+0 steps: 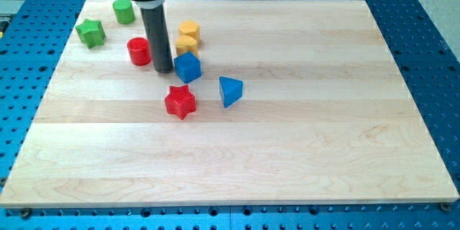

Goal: Separate the yellow blocks from each other

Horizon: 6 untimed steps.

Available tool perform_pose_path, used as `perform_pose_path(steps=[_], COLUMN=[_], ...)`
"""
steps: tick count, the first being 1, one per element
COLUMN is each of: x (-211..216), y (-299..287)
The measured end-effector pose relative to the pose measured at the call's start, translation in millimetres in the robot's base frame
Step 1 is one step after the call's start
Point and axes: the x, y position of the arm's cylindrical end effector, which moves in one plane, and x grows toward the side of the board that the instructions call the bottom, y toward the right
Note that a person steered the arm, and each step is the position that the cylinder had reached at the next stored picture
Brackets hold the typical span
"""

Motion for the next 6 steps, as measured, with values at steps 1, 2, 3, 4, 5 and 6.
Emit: perform_pose_path(steps=[1, 2, 3, 4, 5, 6], x=[-54.9, -96.4, -78.0, -4.2, 21.2, 19.9], y=[-9.5, 24.2, 72.0, 39.6, -33.2, -104.4])
